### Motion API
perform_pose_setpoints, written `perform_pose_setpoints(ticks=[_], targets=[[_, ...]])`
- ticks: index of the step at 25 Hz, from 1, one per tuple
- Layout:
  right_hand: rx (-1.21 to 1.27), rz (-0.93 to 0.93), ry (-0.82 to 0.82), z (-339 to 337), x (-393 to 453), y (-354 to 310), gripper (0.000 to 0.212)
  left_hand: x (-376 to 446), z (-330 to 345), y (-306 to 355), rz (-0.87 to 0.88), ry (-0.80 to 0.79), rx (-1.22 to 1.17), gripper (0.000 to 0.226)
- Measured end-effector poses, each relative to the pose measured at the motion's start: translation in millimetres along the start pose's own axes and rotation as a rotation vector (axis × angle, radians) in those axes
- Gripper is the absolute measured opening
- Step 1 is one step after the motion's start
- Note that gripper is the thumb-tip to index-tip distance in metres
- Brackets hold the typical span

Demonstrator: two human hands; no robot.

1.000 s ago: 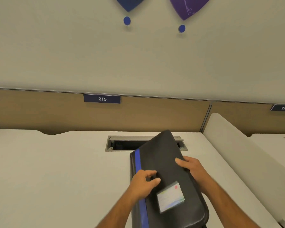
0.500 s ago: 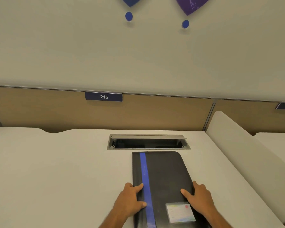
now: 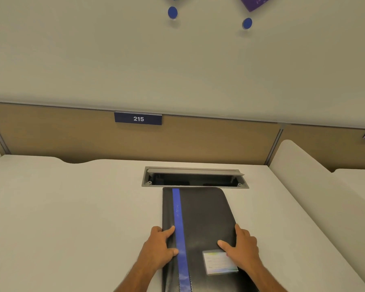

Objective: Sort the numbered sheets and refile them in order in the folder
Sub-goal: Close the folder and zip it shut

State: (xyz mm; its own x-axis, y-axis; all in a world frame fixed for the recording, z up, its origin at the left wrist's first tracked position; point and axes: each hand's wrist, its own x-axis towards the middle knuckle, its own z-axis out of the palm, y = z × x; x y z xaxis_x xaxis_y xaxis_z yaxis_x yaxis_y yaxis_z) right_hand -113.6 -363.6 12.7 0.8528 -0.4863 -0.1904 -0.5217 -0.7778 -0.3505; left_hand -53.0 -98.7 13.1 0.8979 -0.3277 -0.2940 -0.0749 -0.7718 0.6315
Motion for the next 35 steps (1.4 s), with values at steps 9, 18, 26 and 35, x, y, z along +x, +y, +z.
perform_pose_setpoints(ticks=[9,18,26,35], targets=[[-0.249,-0.009,0.146,12,-17,-5,0.072,-22,3,-9,-0.007,0.125,-0.033,0.068],[0.16,-0.484,0.252,69,-97,-15,0.01,-67,-2,-38,0.002,-0.018,-0.044,0.043],[0.16,-0.792,-0.016,71,-152,-44,0.034,-98,-19,-30,-0.019,-0.438,-0.14,0.028],[-0.1,-0.993,-0.021,81,-144,-52,0.038,-109,-17,-30,-0.004,-0.564,0.02,0.028]])
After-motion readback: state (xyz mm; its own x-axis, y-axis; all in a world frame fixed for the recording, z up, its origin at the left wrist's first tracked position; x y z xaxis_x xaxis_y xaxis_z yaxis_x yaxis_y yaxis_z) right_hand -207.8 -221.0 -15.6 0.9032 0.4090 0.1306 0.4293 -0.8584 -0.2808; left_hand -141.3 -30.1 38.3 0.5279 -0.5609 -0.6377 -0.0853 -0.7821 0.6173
